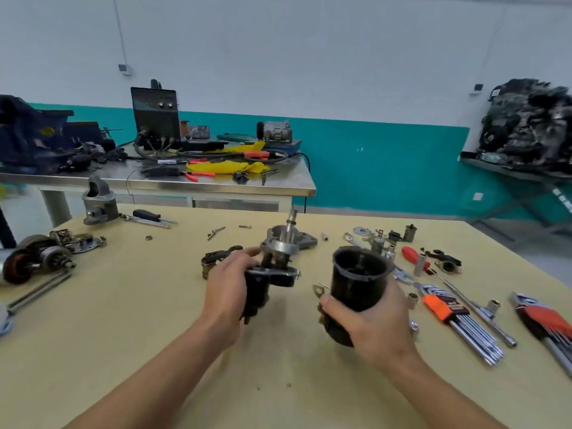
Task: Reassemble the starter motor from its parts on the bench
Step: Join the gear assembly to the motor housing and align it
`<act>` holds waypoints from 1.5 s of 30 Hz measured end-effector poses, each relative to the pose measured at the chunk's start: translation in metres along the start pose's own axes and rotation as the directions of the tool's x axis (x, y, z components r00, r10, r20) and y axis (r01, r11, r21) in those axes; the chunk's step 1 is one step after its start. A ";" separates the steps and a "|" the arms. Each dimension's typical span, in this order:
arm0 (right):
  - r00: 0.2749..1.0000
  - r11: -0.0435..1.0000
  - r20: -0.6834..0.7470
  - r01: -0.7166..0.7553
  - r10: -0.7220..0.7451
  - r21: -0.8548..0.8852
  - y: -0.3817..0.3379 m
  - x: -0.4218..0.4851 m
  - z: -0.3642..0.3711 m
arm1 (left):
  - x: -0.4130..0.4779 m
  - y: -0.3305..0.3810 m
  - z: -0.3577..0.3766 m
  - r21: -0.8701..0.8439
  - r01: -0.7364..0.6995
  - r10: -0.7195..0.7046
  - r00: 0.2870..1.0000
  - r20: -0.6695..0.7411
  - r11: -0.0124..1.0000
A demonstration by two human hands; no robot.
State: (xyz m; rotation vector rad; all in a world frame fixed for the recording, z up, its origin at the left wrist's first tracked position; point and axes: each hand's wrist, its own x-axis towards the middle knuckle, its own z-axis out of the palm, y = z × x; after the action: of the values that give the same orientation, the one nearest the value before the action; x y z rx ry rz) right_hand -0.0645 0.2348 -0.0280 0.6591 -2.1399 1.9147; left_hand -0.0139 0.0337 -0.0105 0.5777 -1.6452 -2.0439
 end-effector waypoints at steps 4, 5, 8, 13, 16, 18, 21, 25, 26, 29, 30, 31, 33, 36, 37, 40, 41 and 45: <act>0.999 0.991 0.037 0.015 -0.010 -0.136 0.006 0.004 0.028 | 0.006 0.019 -0.013 -0.375 0.139 -0.118 0.990 0.078 0.917; 1.000 0.990 0.030 0.012 -0.007 -0.140 0.006 0.006 0.036 | 0.006 0.023 -0.017 -0.445 0.157 -0.117 0.986 0.117 0.882; 1.000 0.994 0.015 0.001 0.001 -0.113 0.004 0.009 0.065 | 0.005 0.031 -0.029 -0.571 0.182 -0.090 0.978 0.186 0.801; 0.998 0.997 0.054 0.015 -0.010 -0.079 -0.001 0.007 0.110 | 0.003 0.036 -0.033 -0.471 0.088 -0.008 0.986 0.169 0.878; 0.998 0.997 0.068 0.006 0.000 -0.083 0.000 0.008 0.117 | 0.002 0.035 -0.036 -0.355 0.010 0.048 0.987 0.153 0.935; 0.997 0.996 0.083 0.010 -0.002 -0.088 0.000 0.008 0.116 | 0.001 0.033 -0.037 -0.292 -0.015 0.064 0.985 0.162 0.956; 0.995 0.998 0.098 0.022 -0.015 -0.067 -0.001 0.008 0.112 | -0.002 0.031 -0.032 -0.208 -0.041 0.083 0.977 0.197 0.977; 0.995 0.999 0.102 0.016 -0.011 -0.047 -0.001 0.008 0.108 | -0.005 0.029 -0.028 -0.161 -0.118 0.151 0.964 0.217 0.980; 0.995 0.999 0.102 0.014 -0.010 -0.043 -0.002 0.007 0.108 | -0.006 0.028 -0.028 -0.145 -0.137 0.167 0.961 0.220 0.980; 0.994 1.000 0.107 0.002 0.000 -0.023 -0.003 0.007 0.107 | -0.008 0.025 -0.027 -0.142 -0.132 0.161 0.964 0.213 0.981; 0.993 1.000 0.115 -0.002 0.004 -0.019 -0.003 0.007 0.107 | -0.008 0.024 -0.027 -0.152 -0.119 0.149 0.968 0.203 0.981; 0.991 1.000 0.132 -0.007 0.009 -0.014 -0.003 0.009 0.105 | -0.008 0.024 -0.028 -0.160 -0.109 0.139 0.972 0.191 0.981; 0.979 1.000 0.203 -0.027 0.027 -0.001 -0.001 0.013 0.099 | -0.006 0.023 -0.030 -0.158 -0.107 0.135 0.974 0.180 0.982; 0.954 0.999 0.298 -0.037 0.033 0.007 0.000 0.019 0.091 | -0.003 0.023 -0.035 -0.171 -0.116 0.151 0.967 0.204 0.978; 0.951 0.999 0.309 -0.031 0.026 0.013 0.001 0.020 0.089 | -0.003 0.024 -0.036 -0.182 -0.110 0.149 0.965 0.215 0.977; 0.931 0.999 0.364 -0.028 0.009 0.046 0.000 0.023 0.084 | -0.005 0.024 -0.032 -0.283 -0.003 0.074 0.968 0.240 0.959; 0.922 0.998 0.387 -0.035 0.009 0.059 0.000 0.024 0.082 | -0.006 0.023 -0.029 -0.344 0.068 0.021 0.969 0.246 0.936; 0.906 0.996 0.422 -0.063 0.031 0.062 -0.002 0.030 0.078 | -0.004 0.025 -0.025 -0.579 0.321 -0.234 0.947 0.222 0.749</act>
State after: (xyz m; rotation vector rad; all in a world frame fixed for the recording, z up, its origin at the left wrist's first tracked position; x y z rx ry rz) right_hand -0.0787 0.1527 -0.0247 1.1390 -2.3506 2.0343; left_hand 0.0062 0.0116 0.0093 0.4702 -0.8804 -2.7089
